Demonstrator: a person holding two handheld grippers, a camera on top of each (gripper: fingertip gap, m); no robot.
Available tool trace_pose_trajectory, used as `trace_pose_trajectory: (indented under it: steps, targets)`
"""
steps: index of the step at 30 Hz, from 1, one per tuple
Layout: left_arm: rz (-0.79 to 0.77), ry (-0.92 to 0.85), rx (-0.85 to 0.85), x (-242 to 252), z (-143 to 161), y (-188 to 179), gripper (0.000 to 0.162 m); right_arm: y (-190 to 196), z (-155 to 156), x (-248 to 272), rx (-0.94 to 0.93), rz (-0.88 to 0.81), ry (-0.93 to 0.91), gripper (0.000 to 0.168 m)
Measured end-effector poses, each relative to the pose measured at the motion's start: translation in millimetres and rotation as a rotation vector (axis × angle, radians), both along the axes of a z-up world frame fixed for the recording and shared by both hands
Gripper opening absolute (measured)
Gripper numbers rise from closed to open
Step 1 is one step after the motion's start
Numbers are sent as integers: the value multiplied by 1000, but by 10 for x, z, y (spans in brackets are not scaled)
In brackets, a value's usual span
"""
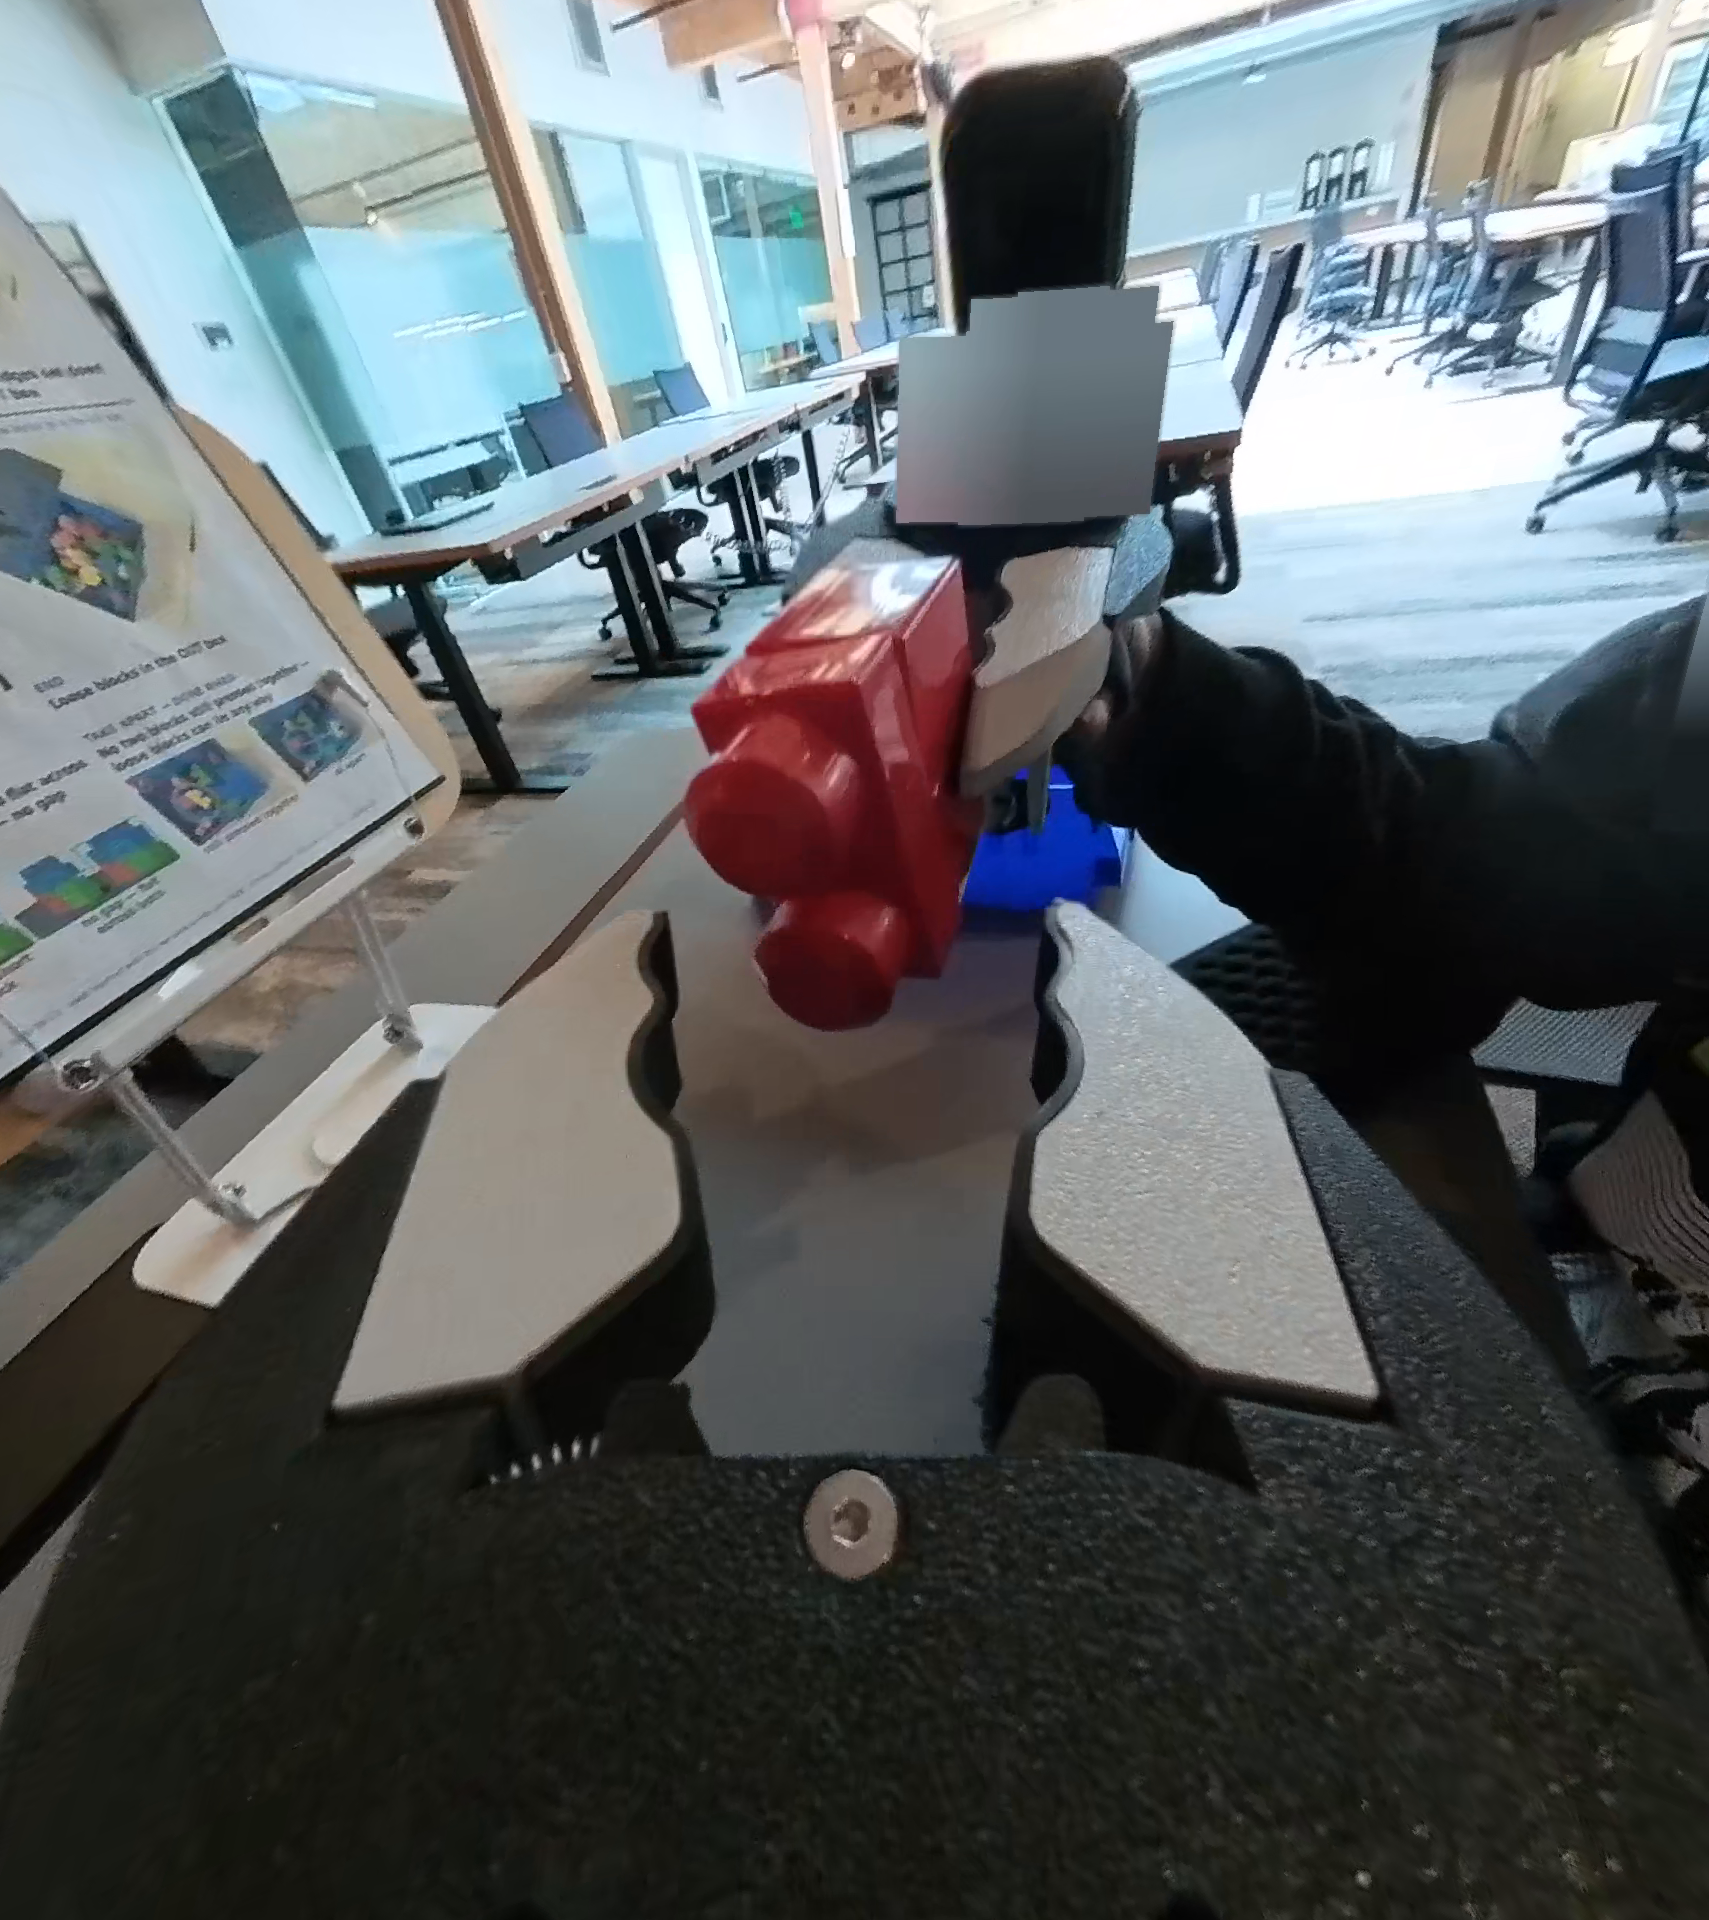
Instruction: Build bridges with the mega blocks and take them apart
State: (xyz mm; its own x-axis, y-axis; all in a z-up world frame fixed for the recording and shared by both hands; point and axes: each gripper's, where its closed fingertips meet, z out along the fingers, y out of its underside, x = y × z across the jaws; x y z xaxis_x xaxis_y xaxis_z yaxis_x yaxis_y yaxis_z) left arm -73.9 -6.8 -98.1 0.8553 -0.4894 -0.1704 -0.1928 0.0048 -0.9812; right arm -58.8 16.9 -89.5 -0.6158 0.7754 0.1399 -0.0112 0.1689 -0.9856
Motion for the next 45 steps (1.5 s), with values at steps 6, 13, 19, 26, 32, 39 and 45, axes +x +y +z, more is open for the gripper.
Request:
trace_pose_trajectory:
  steps: [6, 13, 19, 26, 32, 39, 45]
  targets:
    - [-16, -46, 21, 4, -75, 142, 51, -1, -87, 5, -29, 55, -6, 36]
    - [-83, -120, 12, 95, -97, 153, 38, -49, -162, -21, -37, 95, 2, 36]
    - [-102, -157, 14, 102, -90, 141, 35, -49, -173, -24, -54, 109, 6, 36]
    - [-92, -175, 10, 76, -115, 141, 35, -39, -170, -53, -66, 92, 21, 38]
    - [-70, -180, 9, 82, -131, 172, 35, -31, -147, -70, -127, 97, 12, 36]
    - [-87, -258, -23, 86, -88, 146, 34, -15, -143, -47, -141, 102, -42, 36]
    - [-46, -279, 101, -222, 158, -176, 34, 457, 32, 156, -162, 21, 14, 36]
